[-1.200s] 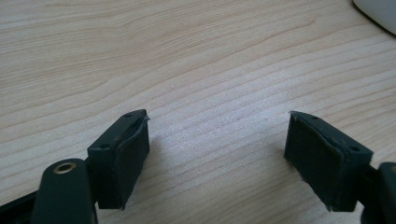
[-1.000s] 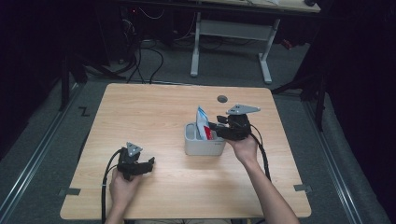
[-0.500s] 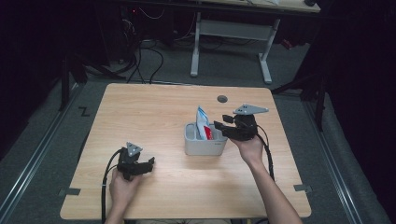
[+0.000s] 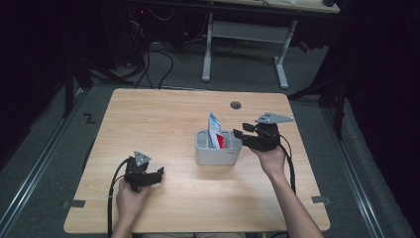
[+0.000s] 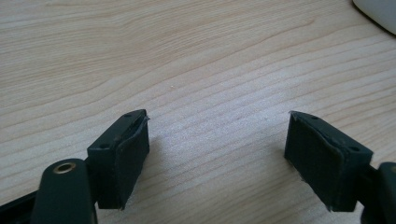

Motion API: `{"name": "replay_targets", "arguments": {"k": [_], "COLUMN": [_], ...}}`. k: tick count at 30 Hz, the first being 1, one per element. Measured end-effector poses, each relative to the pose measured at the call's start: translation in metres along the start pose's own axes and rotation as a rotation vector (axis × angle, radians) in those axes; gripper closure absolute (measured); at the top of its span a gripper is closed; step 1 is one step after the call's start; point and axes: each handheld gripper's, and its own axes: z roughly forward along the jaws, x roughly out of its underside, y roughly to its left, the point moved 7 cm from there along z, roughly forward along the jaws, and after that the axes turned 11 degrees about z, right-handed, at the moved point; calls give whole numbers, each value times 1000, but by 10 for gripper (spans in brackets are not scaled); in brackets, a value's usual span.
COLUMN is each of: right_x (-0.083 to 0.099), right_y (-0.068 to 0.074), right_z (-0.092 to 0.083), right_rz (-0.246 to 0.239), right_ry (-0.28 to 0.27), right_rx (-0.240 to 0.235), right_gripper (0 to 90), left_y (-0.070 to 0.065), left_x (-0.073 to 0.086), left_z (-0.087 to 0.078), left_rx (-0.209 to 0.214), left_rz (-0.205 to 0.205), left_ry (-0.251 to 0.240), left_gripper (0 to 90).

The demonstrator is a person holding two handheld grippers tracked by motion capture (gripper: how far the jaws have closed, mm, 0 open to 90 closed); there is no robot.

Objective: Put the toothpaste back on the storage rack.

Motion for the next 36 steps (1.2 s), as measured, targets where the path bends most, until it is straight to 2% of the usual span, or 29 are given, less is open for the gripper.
{"name": "replay_targets", "arguments": {"k": [26, 30, 34, 36], "right_x": [9, 8, 11, 13], "right_y": [-15, -15, -12, -12], "right_z": [-17, -21, -24, -25], "right_rz": [28, 43, 13, 14], "right_ry": [-22, -31, -23, -20], "right_rx": [25, 11, 20, 19], "right_gripper": [515, 514, 513, 513], "left_y": [0, 0, 0, 0], "left_x": [0, 0, 0, 0], "left_z": [0, 0, 0, 0], "left_rx": [0, 0, 0, 0], "left_rz": [0, 0, 0, 1], "left_ry": [0, 0, 0, 0], "left_gripper": [224, 224, 223, 223]}}
